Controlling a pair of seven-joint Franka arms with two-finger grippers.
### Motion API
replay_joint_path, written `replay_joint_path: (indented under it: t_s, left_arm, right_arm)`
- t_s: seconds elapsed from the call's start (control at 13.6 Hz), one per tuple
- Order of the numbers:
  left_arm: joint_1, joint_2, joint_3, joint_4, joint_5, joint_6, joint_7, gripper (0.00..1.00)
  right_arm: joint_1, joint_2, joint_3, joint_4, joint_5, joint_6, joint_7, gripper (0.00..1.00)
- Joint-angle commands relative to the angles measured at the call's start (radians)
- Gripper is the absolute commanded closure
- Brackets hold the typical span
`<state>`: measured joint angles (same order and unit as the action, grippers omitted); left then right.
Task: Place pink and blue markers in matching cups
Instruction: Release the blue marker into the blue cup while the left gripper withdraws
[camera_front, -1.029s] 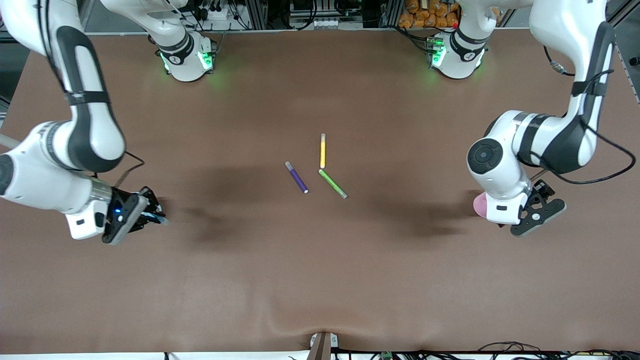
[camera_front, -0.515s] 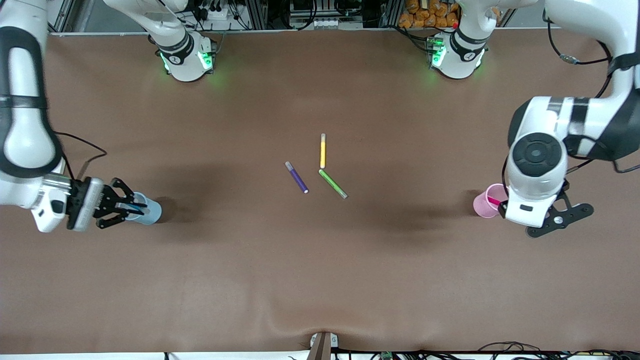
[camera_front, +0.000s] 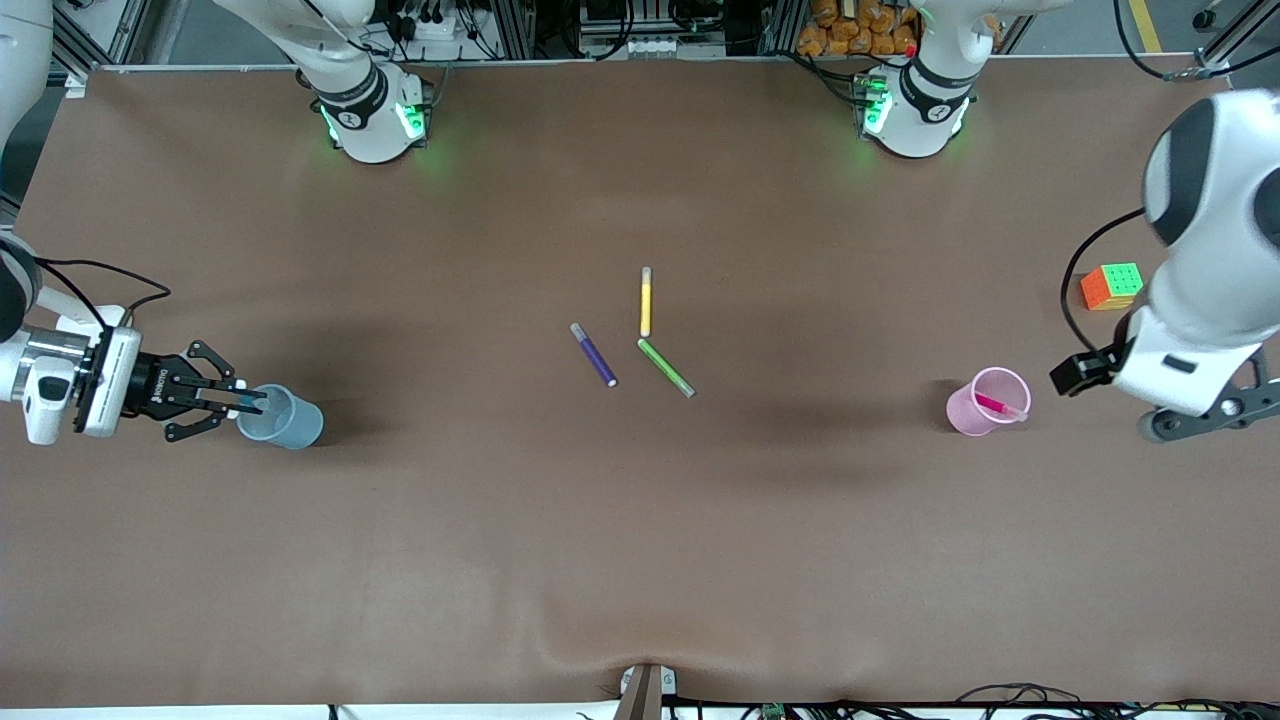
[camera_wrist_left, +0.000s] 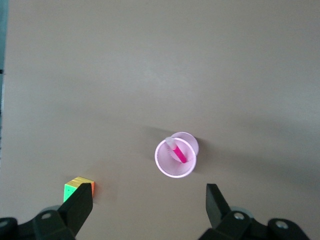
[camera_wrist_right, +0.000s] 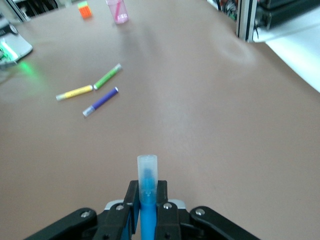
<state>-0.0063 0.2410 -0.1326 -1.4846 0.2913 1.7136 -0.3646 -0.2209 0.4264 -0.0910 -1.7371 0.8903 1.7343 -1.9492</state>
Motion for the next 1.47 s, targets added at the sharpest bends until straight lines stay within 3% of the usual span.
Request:
replay_joint_path:
  t_s: [0.0, 0.29, 0.74, 0.81, 0.88, 1.25, 1.4]
  left_arm:
    - [0.034, -0.061, -0.006, 0.003, -0.122, -0.034, 0.187, 0.0]
    - [0.094, -0.144, -0.005, -0.008, -0.348, -0.11, 0.294, 0.0]
    - [0.095, -0.287, -0.012, -0.19, -0.363, -0.046, 0.292, 0.0]
    - [0.097, -0.289, -0.012, -0.192, -0.363, -0.046, 0.299, 0.0]
    - [0.097, -0.289, -0.012, -0.187, -0.363, -0.046, 0.311, 0.0]
    - [0.094, -0.278, -0.012, -0.169, -0.363, -0.048, 0.32, 0.0]
    - [0.089, -0.278, -0.012, -0.161, -0.363, -0.048, 0.32, 0.0]
  right_arm:
    - [-0.041, 0.034, 0.019, -0.005, 0.068, -0.028, -0.056, 1.0]
    - [-0.058, 0.07, 0.017, -0.005, 0.068, -0.03, -0.053, 1.0]
    - [-0.074, 0.1, 0.016, 0.002, 0.068, -0.016, -0.057, 1.0]
    - [-0.072, 0.106, 0.016, 0.011, 0.067, -0.015, -0.054, 0.74]
    - [-0.071, 0.121, 0.016, 0.027, 0.067, -0.013, -0.054, 0.01]
    - [-0.054, 0.115, 0.013, 0.051, 0.05, -0.013, 0.044, 0.0]
    - [-0.054, 0.11, 0.013, 0.083, -0.006, -0.013, 0.111, 0.0]
